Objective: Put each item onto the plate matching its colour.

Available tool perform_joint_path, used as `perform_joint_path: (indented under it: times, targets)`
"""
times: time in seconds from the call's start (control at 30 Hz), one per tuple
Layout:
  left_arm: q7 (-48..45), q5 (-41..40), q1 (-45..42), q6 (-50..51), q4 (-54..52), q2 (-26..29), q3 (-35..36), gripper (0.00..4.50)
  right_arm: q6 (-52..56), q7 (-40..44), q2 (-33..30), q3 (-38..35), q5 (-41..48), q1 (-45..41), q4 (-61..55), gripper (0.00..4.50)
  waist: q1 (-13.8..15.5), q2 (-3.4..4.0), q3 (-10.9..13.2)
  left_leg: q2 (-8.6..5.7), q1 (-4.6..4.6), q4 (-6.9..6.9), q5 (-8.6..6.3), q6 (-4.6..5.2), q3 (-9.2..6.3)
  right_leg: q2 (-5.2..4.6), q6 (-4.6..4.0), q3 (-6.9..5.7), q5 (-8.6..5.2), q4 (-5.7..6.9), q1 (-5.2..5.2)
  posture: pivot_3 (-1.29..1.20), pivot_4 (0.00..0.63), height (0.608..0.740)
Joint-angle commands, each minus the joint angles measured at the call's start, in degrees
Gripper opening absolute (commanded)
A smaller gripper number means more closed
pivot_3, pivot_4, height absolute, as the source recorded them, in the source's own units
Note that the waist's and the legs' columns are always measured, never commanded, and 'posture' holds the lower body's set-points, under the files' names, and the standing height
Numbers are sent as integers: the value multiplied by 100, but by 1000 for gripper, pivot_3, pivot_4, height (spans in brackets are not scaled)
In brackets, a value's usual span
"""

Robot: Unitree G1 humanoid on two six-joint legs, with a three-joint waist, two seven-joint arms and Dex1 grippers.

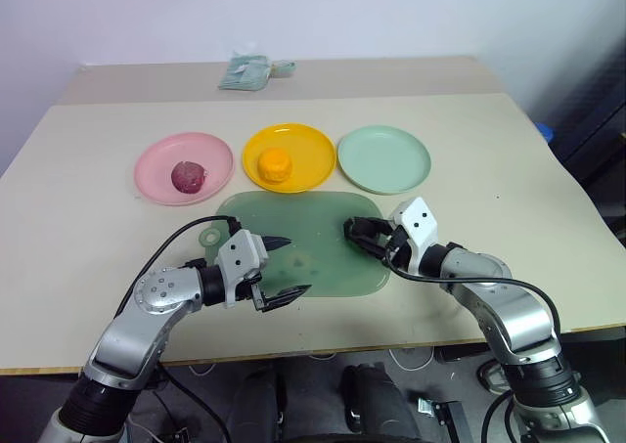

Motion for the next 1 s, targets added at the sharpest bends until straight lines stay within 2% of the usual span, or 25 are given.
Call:
perform_joint_path:
  times: [0.03, 0.17, 0.27, 0.53, 0.7, 0.8, 0.93, 1.0]
  targets:
    - [56, -45, -9, -127, -145, -44, 83, 4500, -214, -91, 108, -125, -59, -191, -48, 1298, -2, 0, 0, 0, 0, 0, 0, 0, 0, 0, 0, 0, 0, 0, 0, 0, 150, 740]
    - [240, -5, -74, -139, -41, -154, 161, 4500, -189, -262, 331, -336, 19, -687, 44, 1298, -15, 2, 1, -1, 1, 0, 0, 0, 1, 1, 1, 0, 0, 1, -2, 0, 150, 740]
    - [637, 129, -286, -124, 146, -375, 225, 4500, -249, -543, 491, -405, -194, -1325, 671, 1298, -8, 2, 1, 0, 1, 0, 0, 0, 1, 3, 1, 0, 1, 2, -2, 0, 150, 740]
    - [1361, 156, -702, 251, 325, -809, 389, 4500, -1095, -1354, 855, -423, -1035, -3287, 4138, 1298, -25, 3, 2, -6, -4, -2, 1, 0, 11, 3, 19, -1, 11, 2, -3, 0, 150, 740]
    - [1568, 170, -668, 472, 119, -838, 405, 4500, -1724, -1421, 960, -502, -1167, -3926, 5565, 1298, -49, 7, 4, -4, -8, -7, 1, -1, 13, 4, 20, 0, 12, 1, -9, 0, 150, 740]
    - [1657, 147, -580, 600, -74, -823, 430, 4500, -1907, -1244, 957, -560, -1090, -4030, 5839, 2297, -43, 7, 4, -3, -10, -6, 1, -1, 11, 2, 21, 0, 12, 2, -10, 0, 150, 740]
    - [1723, 135, -542, 715, -189, -810, 452, 4500, -2122, -1179, 936, -620, -1088, -4015, 5835, 4343, -47, 8, 5, 0, -10, -6, 2, -2, 8, 1, 21, 0, 12, 3, -9, 0, 150, 740]
    - [1785, 161, -506, 729, -194, -755, 569, 4500, -2296, -1032, 877, -734, -959, -3804, 5349, 4433, -47, 8, 5, 0, -10, -6, 2, -3, 7, 1, 21, 0, 12, 3, -10, 0, 150, 740]
